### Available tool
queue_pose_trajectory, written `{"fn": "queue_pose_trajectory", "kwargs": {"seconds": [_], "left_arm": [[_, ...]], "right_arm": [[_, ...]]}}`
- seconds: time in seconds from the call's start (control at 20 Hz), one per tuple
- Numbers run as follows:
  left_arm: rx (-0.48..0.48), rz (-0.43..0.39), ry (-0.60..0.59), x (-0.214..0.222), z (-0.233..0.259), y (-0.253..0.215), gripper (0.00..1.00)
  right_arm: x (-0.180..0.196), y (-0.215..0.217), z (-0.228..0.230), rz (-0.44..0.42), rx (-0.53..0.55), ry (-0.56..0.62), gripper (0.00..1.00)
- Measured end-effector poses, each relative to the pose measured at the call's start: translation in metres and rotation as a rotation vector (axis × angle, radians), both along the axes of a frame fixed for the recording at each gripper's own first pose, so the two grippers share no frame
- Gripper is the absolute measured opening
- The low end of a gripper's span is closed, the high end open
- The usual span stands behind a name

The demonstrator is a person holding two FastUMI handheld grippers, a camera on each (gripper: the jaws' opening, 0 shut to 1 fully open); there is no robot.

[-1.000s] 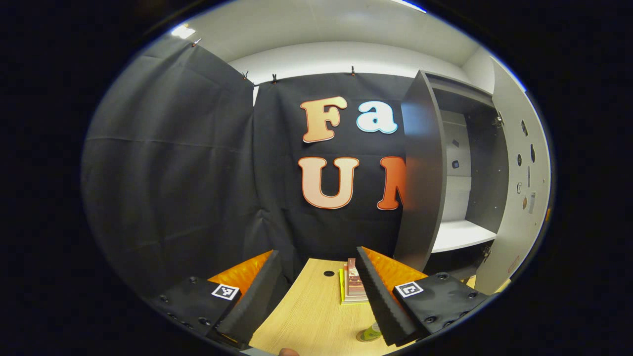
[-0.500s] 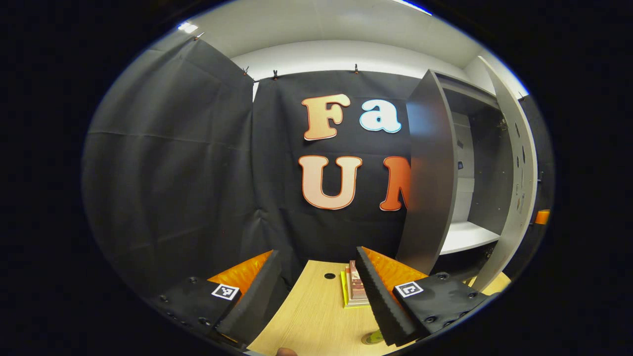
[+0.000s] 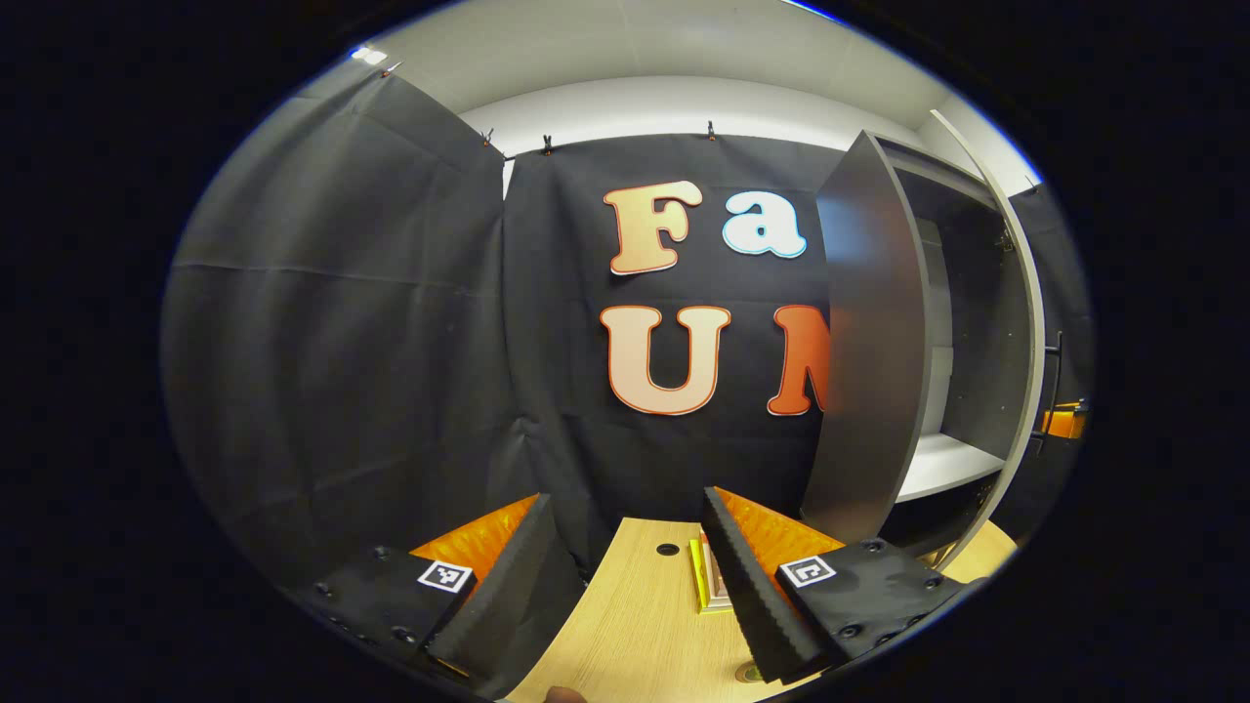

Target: Open the cabinet door with the right hand, grasp the bottle in the cabinet with the left hand and place it on the coaster, then close the cabinet door with the right hand.

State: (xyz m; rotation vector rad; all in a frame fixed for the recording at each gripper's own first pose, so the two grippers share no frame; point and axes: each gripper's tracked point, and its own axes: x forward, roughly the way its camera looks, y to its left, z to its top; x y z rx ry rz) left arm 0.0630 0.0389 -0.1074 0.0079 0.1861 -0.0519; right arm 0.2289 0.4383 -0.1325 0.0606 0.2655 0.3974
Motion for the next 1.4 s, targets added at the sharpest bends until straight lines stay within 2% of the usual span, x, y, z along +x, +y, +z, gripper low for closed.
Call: {"fn": "queue_pose_trajectory", "kwargs": {"seconds": [0.55, 1.4], "left_arm": [[0.005, -0.019, -0.012, 0.025, 0.004, -0.005, 0.98], [0.007, -0.021, -0.027, 0.038, 0.013, -0.003, 0.98]], "right_arm": [[0.013, 0.006, -0.020, -0.004, -0.012, 0.040, 0.87], [0.008, 0.000, -0.022, -0.081, 0.017, 0.030, 0.87]]}}
